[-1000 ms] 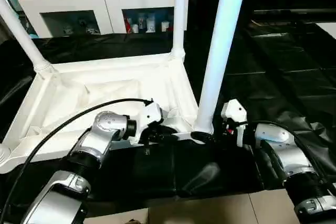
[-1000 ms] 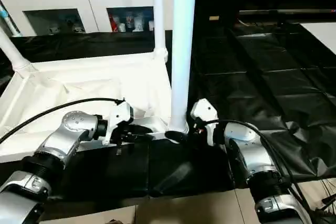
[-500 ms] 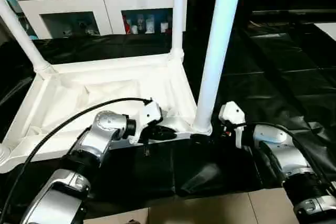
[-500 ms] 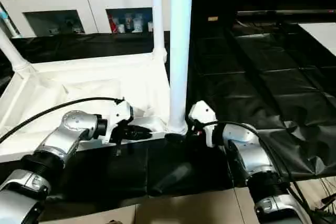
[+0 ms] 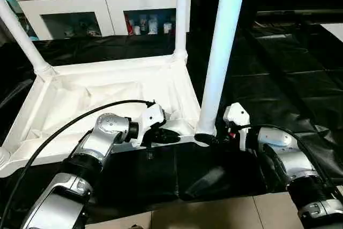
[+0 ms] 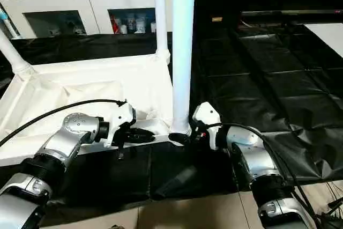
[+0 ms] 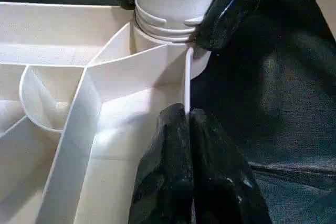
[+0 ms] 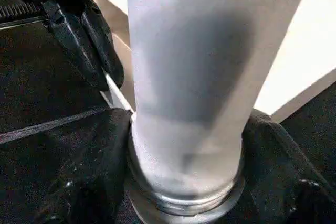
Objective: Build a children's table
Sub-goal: Rotate leg to tighten
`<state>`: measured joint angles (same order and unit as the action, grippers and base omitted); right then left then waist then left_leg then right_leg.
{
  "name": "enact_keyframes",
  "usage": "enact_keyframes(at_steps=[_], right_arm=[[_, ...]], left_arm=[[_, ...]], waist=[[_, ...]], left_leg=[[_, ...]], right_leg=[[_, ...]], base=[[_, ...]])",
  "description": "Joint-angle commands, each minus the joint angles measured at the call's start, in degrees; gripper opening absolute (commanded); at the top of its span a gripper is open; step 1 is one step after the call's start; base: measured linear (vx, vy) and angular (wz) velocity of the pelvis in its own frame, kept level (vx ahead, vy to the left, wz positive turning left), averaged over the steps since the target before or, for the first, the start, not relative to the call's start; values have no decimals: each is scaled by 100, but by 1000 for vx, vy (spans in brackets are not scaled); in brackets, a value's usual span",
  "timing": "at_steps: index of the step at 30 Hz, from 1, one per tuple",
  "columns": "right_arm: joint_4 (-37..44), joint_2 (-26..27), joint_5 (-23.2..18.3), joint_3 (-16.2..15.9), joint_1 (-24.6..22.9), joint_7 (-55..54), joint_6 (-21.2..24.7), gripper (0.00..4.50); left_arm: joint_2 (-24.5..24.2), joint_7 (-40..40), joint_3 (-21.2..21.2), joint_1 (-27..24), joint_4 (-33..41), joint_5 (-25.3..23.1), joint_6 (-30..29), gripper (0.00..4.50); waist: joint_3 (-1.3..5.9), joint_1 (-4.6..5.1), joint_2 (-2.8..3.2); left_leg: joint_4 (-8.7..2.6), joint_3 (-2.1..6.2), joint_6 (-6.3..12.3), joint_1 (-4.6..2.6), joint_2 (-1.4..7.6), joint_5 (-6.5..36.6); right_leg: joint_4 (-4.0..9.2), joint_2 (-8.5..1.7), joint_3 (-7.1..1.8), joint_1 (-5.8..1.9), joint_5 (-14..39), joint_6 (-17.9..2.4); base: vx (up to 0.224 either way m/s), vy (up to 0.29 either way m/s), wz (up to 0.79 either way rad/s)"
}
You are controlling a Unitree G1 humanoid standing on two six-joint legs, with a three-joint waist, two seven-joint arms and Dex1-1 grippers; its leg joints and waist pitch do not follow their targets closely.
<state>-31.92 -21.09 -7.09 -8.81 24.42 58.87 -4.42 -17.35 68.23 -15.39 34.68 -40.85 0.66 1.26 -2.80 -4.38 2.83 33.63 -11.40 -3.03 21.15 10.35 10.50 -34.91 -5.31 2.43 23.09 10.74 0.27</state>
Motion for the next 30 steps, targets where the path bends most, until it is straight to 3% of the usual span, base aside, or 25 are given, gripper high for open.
enact_keyframes(at_steps=[1, 6, 10, 11, 12, 14, 17, 19, 21, 22, 27, 30], right_arm=[[-34, 47, -41, -6, 25, 46, -51, 267], [-194, 169, 51, 48, 47, -312, -121, 267], [-855, 539, 374, 218, 289, -1659, 76, 267], [-1169, 830, 414, 374, 411, -2468, 284, 267], [-1174, 835, 414, 377, 414, -2484, 288, 267], [-1463, 1143, 417, 597, 567, -3494, 532, 266], [-1685, 1359, 394, 739, 692, -4152, 706, 266], [-1889, 1670, 449, 781, 840, -4798, 712, 266], [-1922, 1788, 462, 786, 889, -4878, 655, 266], [-1933, 1813, 470, 788, 902, -4894, 638, 266], [-1762, 1949, 497, 709, 911, -4641, 291, 266], [-1674, 1927, 365, 766, 853, -4494, 175, 336]], left_arm=[[-87, 5, -76, -96, -224, -124, -118, 0], [-30, -213, -90, -81, -301, -208, -94, 0], [312, -1061, -52, 120, -709, -398, -150, 0], [584, -1582, -15, 310, -1018, -469, -94, 0], [590, -1593, -14, 314, -1024, -471, -94, 0], [880, -2057, 7, 551, -1304, -517, -74, 0], [1085, -2443, -9, 737, -1460, -595, 12, 0], [1362, -2834, -24, 964, -1665, -676, 112, 0], [1434, -2888, -24, 1021, -1755, -706, 158, 0], [1446, -2906, -21, 1036, -1792, -717, 179, 0], [1405, -2870, -11, 1046, -1971, -775, 322, 0], [1350, -2886, 2, 1037, -2073, -809, 397, 0]], waist=[[324, -3, -103], [319, 7, -93], [298, 110, -95], [286, 140, -83], [273, 149, -78], [278, 176, -78], [296, 195, -34], [291, 233, -22], [304, 223, -39], [304, 218, -1], [317, 199, -37], [318, 179, -45]], left_leg=[[-423, 121, 375, -35, 274, 1520], [-427, 124, 349, -36, 271, 1573], [-455, 147, 146, -73, 248, 1885], [-461, 154, 96, -69, 235, 1920], [-471, 159, 53, -85, 230, 1996], [-491, 179, -4, -104, 231, 2183], [-514, 191, 6, -95, 240, 2245], [-516, 188, -40, -106, 225, 2360], [-519, 189, -40, -117, 223, 2387], [-518, 197, -29, -111, 225, 2403], [-513, 174, 102, -84, 226, 2255], [-506, 166, 182, -73, 229, 2096]], right_leg=[[483, -301, -191, -233, 1571, -1349], [492, -306, -192, -229, 1626, -1346], [547, -308, -186, -194, 2162, -1235], [566, -304, -190, -185, 2300, -1183], [584, -297, -190, -172, 2413, -1145], [614, -306, -189, -152, 2603, -1031], [617, -303, -176, -182, 2309, -1049], [631, -299, -178, -145, 2297, -1082], [640, -303, -175, -155, 2266, -1064], [638, -312, -179, -154, 2219, -1076], [612, -318, -184, -198, 1817, -1175], [616, -327, -188, -207, 1798, -1178]], base=[[0, 0, 0], [0, 0, 0], [0, 0, 0], [0, 0, 0], [0, 0, 0], [0, 0, 0], [0, 0, 0], [0, 0, 0], [0, 0, 0], [0, 0, 0], [0, 0, 0], [0, 0, 0]])
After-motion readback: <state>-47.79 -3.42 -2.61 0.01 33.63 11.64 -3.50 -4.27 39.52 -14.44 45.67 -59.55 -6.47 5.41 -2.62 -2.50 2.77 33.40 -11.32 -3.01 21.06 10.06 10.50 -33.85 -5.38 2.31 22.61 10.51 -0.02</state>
